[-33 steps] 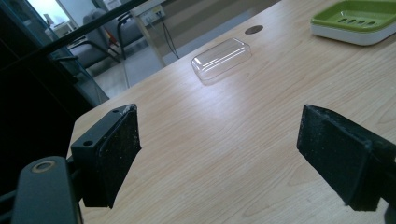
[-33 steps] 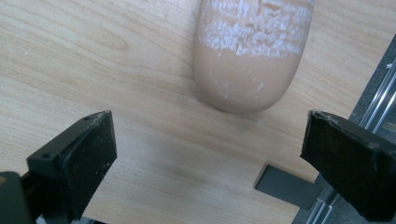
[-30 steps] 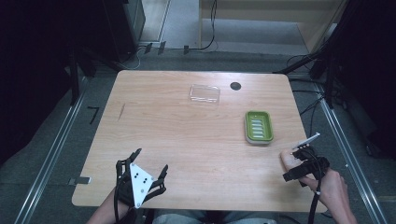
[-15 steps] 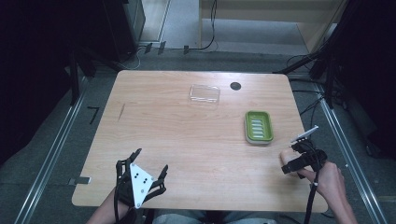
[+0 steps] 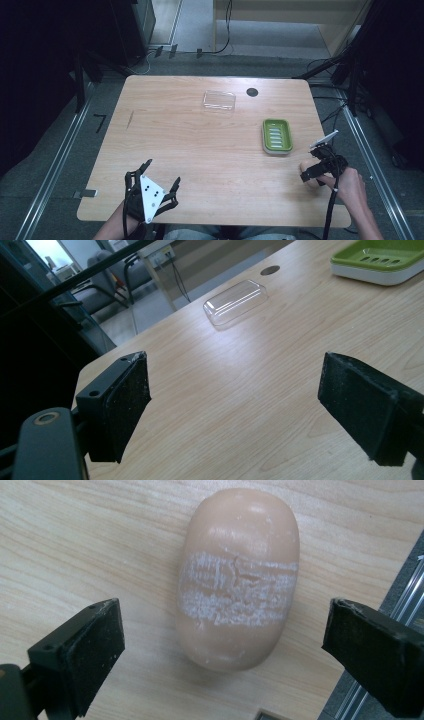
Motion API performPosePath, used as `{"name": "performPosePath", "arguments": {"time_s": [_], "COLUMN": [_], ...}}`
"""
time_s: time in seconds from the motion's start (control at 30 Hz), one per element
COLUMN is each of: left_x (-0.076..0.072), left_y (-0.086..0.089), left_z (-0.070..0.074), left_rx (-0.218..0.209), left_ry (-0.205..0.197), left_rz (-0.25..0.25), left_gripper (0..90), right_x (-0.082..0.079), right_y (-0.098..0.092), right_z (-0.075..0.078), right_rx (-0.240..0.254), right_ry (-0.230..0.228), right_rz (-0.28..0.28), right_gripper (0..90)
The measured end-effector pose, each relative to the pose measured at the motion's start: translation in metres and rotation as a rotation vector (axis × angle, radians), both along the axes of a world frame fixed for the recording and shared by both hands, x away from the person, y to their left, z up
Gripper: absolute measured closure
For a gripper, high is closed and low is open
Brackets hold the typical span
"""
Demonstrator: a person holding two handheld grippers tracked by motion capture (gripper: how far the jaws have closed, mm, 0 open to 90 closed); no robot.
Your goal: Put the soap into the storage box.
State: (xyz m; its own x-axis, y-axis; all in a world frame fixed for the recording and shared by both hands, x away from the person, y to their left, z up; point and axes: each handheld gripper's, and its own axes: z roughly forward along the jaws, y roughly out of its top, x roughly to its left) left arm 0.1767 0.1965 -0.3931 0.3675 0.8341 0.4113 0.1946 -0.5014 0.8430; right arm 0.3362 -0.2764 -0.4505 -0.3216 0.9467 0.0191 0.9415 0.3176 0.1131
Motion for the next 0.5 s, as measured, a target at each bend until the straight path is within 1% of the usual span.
{"name": "performPosePath", "arguments": {"time_s": [0.1,0.2,0.23,0.27,0.5], "left_x": [0.0,0.0,0.0,0.0,0.0], "left_y": [0.0,0.0,0.0,0.0,0.0], "left_z": [0.0,0.0,0.0,0.0,0.0], "left_rx": [0.001,0.0,0.001,0.0,0.002], "left_ry": [0.0,0.0,0.0,0.0,0.001], "left_rz": [-0.001,-0.001,-0.002,-0.001,-0.003], "left_gripper": [14.0,14.0,14.0,14.0,14.0], "right_x": [0.004,0.008,0.009,0.011,0.017], "right_y": [0.001,0.001,0.002,0.001,0.002], "right_z": [-0.003,-0.006,-0.006,-0.007,-0.013], "right_rx": [-0.004,-0.005,-0.005,-0.009,-0.012], "right_ry": [0.019,0.024,0.027,0.024,0.042], "right_rz": [-0.001,0.006,-0.002,0.002,-0.003], "right_gripper": [2.9,2.9,2.9,2.9,2.8]}}
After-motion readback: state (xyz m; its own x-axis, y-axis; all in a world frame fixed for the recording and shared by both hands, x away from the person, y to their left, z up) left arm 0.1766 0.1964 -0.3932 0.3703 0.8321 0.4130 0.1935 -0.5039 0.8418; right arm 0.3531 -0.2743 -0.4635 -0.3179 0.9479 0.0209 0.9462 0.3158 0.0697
